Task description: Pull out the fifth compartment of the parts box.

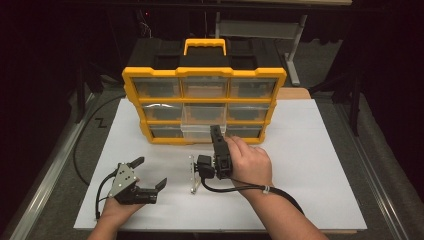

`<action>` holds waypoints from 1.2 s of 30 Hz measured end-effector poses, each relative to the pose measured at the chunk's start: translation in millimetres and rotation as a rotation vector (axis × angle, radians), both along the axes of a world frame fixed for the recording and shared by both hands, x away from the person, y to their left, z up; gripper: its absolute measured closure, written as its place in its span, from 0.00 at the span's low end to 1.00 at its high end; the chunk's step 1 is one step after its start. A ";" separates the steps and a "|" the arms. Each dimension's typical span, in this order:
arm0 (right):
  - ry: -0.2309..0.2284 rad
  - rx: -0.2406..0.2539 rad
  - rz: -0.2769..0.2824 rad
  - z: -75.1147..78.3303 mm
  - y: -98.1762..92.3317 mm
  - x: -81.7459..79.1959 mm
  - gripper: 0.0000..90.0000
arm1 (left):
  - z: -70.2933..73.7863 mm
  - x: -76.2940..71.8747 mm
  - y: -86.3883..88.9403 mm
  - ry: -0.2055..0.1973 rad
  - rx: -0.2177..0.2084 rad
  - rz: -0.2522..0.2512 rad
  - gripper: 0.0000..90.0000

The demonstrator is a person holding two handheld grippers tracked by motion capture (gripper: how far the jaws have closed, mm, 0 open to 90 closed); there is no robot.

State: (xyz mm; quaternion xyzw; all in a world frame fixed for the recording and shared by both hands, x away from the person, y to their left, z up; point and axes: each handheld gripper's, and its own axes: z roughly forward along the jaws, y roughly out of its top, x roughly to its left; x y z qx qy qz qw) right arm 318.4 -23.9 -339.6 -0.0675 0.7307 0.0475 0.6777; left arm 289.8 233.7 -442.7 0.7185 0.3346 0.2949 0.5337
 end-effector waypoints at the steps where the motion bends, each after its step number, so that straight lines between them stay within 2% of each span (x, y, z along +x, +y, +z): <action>1: -0.002 0.000 0.000 0.2 -0.1 -0.5 0.89 | -0.1 0.0 0.0 0.000 0.000 0.000 0.00; 19: -0.006 0.006 0.001 -3.9 -0.5 -5.2 0.88 | 0.2 -0.2 -0.8 -0.003 0.002 -0.005 0.00; 23: 0.014 0.016 0.004 -1.4 -0.7 -4.6 0.87 | 0.1 -0.3 -0.9 -0.002 0.003 -0.006 0.00; 29: 0.030 0.017 0.002 4.8 -2.4 -5.3 0.79 | 0.1 -0.4 -0.2 -0.002 0.002 -0.003 0.00; 36: 0.059 0.036 0.009 5.1 -7.3 -9.6 0.65 | 0.3 -0.9 -0.8 -0.003 0.004 -0.006 0.00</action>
